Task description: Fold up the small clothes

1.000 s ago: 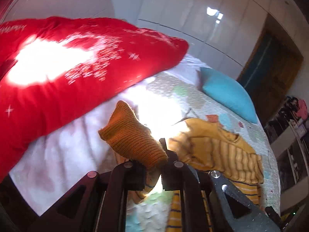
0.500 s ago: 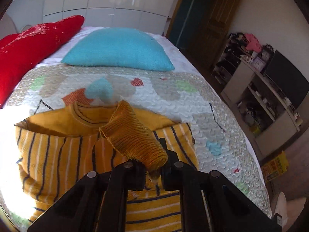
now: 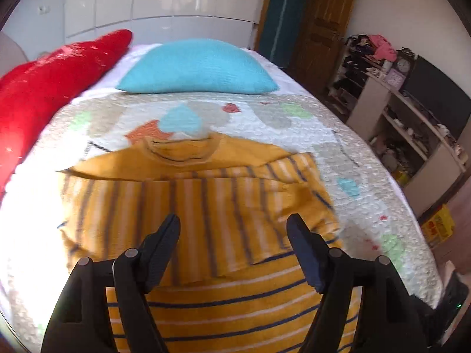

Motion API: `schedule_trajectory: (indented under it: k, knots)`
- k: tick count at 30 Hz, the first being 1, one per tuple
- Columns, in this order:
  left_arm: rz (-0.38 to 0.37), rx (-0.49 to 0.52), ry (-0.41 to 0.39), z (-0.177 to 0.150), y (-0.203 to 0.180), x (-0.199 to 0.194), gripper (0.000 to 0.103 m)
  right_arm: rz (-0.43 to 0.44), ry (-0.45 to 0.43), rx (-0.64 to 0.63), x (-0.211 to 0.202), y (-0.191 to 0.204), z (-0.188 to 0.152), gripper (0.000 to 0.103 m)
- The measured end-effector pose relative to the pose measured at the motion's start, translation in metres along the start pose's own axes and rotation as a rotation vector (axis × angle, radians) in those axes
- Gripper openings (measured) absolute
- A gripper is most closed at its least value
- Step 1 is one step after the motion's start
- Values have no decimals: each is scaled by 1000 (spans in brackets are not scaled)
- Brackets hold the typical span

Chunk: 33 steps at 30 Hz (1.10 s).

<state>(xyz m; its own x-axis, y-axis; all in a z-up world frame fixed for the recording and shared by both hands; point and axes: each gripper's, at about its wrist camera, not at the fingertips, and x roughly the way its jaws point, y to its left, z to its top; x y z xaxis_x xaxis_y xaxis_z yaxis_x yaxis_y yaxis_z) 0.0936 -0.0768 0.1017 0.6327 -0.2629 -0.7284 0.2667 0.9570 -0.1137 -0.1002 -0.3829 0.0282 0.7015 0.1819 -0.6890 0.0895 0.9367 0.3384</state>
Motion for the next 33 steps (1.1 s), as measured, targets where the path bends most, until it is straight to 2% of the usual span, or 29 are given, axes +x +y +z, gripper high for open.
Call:
schedule_trajectory:
  k: [5,9,12,14,16,17,19,21,23,25,29,31,33]
  knots:
    - [273,-121,18,-5,96,1,74,-7,-3,-57,-4,20,16,62]
    - [358,-132,58,-1,140,20,74,21,-21,-135,7,55,47,62]
    - [352,-130,173,1,161,55,74,95,-17,-160,34,83,84,63]
    - [347,-185,221,-2,178,74,74,148,30,-154,68,99,105,63]
    - [300,-278,255,-8,195,89,76,184,91,-150,107,114,120,63]
    - [271,-333,258,-11,203,93,81,189,121,-149,125,119,125,63]
    - [234,-403,232,-15,213,93,83,181,172,-113,160,118,133,63]
    - [220,-404,225,-16,214,92,84,185,186,-21,181,100,139,61]
    - [222,-371,222,-17,210,90,84,199,165,47,184,87,145,57]
    - [225,-346,221,-17,207,86,84,168,141,55,177,82,147,57]
    - [250,-365,191,-20,212,59,84,-6,99,-14,154,74,149,61]
    - [270,-369,163,-24,215,39,84,-17,89,-53,138,70,145,62]
    - [257,-382,149,-34,216,22,84,-38,81,-83,119,65,137,65]
